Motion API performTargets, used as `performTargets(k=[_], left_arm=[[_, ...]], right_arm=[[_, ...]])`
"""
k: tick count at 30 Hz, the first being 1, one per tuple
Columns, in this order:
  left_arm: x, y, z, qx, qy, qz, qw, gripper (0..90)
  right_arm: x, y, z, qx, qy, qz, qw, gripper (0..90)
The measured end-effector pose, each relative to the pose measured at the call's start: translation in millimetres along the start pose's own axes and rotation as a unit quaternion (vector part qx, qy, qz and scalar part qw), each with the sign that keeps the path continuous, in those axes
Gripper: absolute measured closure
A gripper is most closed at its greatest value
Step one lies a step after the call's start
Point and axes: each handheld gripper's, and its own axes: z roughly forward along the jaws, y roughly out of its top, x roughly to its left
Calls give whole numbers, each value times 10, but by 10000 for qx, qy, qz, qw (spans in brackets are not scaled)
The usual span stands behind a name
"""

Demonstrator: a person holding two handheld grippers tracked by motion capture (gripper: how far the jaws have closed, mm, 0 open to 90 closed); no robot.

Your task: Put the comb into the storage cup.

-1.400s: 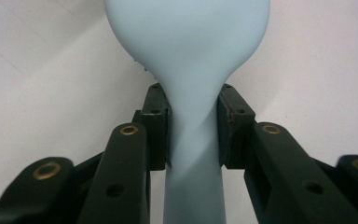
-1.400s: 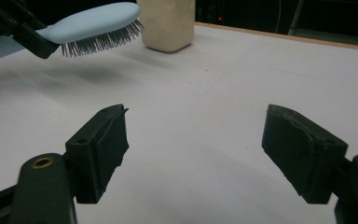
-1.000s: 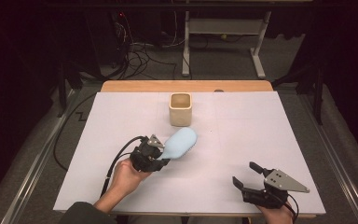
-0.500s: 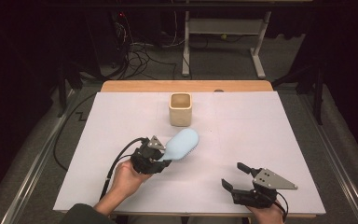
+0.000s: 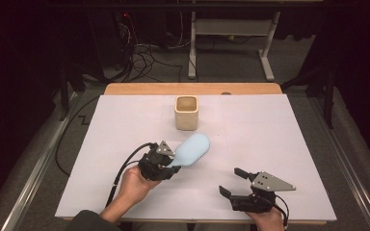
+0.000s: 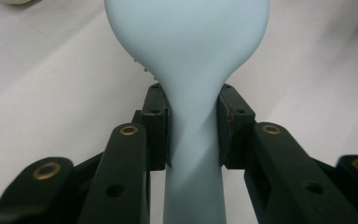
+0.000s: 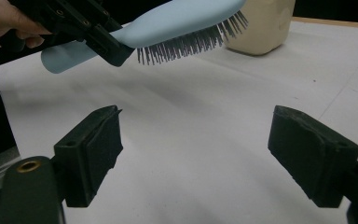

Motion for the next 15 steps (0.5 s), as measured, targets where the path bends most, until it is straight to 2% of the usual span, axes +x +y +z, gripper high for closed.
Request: performTargets(k=[15], left_arm=[[-117, 88, 78, -38, -162, 126, 9998, 688]], right_arm=[[47, 32, 116, 121, -22, 79, 9999, 142]])
